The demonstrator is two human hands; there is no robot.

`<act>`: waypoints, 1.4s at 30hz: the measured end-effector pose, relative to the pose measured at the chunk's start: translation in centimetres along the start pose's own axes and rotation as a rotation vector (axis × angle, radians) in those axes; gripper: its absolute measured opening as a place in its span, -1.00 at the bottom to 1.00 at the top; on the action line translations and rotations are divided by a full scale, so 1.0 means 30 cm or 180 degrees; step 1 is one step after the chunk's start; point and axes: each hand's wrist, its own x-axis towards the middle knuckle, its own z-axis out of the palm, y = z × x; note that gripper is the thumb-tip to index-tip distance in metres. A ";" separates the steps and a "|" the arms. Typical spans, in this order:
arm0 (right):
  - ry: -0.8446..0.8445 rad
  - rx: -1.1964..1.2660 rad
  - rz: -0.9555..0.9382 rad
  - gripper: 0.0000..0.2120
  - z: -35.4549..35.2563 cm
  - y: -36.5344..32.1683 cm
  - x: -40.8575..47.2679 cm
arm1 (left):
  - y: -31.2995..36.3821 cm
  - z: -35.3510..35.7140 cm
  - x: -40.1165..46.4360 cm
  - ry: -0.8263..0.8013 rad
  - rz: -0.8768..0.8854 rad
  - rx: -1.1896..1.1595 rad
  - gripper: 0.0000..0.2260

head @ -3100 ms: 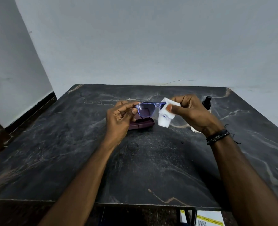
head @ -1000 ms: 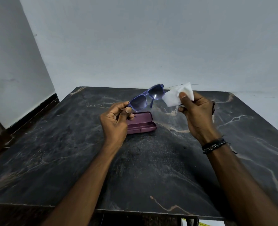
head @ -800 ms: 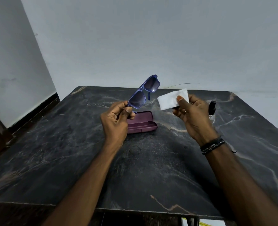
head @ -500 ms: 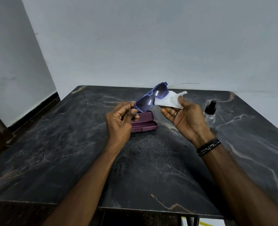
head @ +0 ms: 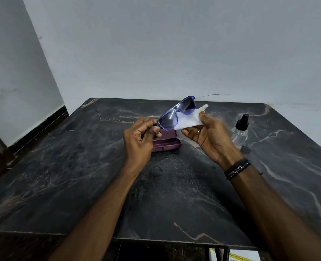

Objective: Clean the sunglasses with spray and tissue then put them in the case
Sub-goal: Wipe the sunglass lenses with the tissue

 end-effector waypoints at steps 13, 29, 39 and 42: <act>-0.0302 0.0184 0.0011 -0.73 0.008 0.004 -0.010 | -0.007 0.012 -0.015 -0.0339 0.0089 0.0117 -0.74; 0.0069 -0.0497 0.0036 -0.78 -0.027 0.006 -0.008 | -0.009 0.012 -0.018 -0.0612 0.0116 0.0247 -0.76; -0.0147 -0.0200 -0.0038 -0.88 -0.014 0.004 -0.025 | -0.025 0.009 -0.019 -0.0677 0.0214 0.0450 -0.74; -0.0130 -0.0174 -0.0029 -0.89 -0.013 0.002 -0.024 | -0.032 0.007 -0.018 -0.0672 0.0301 0.0429 -0.76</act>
